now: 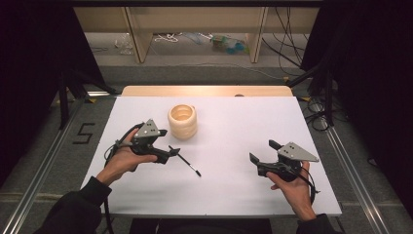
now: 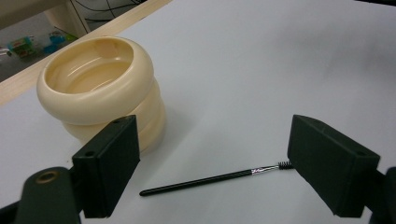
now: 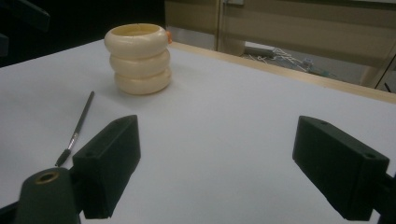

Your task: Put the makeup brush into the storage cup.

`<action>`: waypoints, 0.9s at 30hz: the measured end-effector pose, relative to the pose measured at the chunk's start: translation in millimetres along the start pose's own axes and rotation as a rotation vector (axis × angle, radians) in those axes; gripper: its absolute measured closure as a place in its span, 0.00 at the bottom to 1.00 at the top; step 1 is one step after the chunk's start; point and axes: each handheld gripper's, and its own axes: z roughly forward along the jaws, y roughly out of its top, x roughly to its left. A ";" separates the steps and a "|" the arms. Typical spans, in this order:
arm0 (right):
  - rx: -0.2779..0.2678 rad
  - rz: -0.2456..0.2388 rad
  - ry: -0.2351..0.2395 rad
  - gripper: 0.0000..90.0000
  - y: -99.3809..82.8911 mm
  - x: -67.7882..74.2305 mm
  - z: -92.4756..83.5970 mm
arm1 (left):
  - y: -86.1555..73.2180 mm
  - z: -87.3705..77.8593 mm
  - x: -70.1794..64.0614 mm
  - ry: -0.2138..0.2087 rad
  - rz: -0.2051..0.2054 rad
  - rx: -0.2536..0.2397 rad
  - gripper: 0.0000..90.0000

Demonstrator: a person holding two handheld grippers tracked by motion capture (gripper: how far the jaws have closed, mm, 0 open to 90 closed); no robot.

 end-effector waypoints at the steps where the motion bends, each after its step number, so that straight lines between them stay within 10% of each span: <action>1: 0.000 0.000 0.000 0.18 0.0 0.0 0.1 | 0.9 1.0 1.1 -0.006 0.011 0.014 0.18; 27: 0.005 0.015 0.021 0.18 0.1 0.2 0.9 | 14.8 30.3 17.4 -0.134 0.208 0.288 0.21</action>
